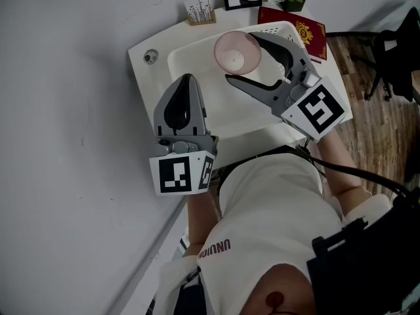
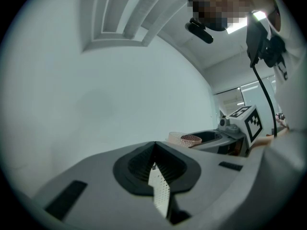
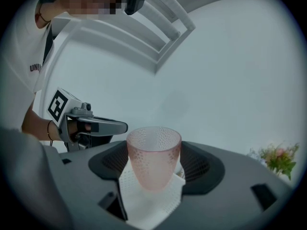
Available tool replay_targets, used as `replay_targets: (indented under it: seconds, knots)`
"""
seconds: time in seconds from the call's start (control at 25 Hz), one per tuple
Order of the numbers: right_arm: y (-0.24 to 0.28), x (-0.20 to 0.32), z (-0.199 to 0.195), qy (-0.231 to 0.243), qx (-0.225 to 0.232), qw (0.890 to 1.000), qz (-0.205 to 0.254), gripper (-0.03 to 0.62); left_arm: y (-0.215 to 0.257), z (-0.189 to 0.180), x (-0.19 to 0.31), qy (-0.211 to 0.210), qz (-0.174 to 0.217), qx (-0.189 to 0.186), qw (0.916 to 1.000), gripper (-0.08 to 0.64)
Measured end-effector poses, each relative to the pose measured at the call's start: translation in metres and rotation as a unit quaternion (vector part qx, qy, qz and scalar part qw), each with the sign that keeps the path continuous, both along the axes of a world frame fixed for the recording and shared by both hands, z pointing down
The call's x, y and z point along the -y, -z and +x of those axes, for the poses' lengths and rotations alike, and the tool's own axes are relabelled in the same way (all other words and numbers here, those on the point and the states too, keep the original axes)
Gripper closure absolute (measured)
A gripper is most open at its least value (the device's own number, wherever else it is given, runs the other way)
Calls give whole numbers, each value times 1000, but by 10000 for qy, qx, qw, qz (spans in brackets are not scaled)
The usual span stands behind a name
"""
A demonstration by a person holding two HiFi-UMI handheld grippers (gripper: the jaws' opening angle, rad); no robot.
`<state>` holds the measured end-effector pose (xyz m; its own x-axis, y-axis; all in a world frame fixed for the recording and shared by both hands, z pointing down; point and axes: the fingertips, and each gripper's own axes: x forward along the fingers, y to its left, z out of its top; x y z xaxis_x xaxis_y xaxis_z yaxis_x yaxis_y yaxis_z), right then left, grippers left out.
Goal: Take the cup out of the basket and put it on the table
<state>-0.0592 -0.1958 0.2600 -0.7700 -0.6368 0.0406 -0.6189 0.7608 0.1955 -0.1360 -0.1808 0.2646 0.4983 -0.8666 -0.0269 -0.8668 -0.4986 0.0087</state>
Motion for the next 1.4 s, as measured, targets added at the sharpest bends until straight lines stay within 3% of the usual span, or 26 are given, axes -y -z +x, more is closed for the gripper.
replay_targets:
  seconds: [0.92, 1.4]
  knots:
    - [14, 2, 8, -206, 356, 9992, -29, 235, 1, 2, 1, -56, 7, 61, 10000, 548]
    - [12, 4, 7, -246, 304, 9992, -110, 235, 0, 1, 2, -93, -66, 65, 9999, 548]
